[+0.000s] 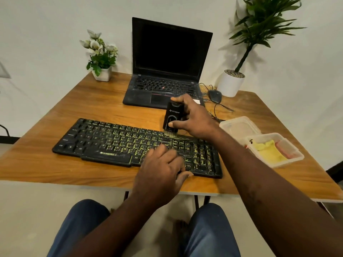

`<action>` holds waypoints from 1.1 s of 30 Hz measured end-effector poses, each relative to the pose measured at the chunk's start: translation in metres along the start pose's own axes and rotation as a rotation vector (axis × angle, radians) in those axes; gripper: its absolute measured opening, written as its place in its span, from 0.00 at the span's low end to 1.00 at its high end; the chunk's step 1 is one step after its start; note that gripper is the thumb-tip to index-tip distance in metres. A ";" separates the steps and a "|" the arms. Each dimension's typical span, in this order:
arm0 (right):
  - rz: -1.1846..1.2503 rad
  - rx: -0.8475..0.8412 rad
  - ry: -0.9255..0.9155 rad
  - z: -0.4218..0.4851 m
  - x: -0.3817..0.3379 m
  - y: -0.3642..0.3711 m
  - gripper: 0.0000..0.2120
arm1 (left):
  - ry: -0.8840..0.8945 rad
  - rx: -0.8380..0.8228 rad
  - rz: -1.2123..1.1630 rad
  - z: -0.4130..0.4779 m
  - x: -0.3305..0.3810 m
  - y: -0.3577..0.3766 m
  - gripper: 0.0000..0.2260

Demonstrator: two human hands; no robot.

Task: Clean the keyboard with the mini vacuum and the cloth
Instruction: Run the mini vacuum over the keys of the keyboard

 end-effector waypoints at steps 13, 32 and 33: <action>-0.184 -0.089 -0.004 0.007 0.002 -0.013 0.33 | -0.012 -0.004 0.029 0.015 0.021 0.010 0.12; -0.098 0.062 -0.072 0.000 -0.005 0.000 0.34 | 0.040 -0.129 0.034 0.034 0.019 0.019 0.12; -0.102 0.061 -0.060 0.001 -0.003 -0.003 0.34 | 0.067 -0.149 0.015 0.032 0.015 0.016 0.12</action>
Point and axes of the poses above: each hand's wrist, its own z-axis towards the middle knuckle, its own y-axis out of the palm, x = y × z, the point moved 5 cm from there along z, towards the middle knuckle, and after that the axes turned 9 degrees about y, right-handed, at the moved point
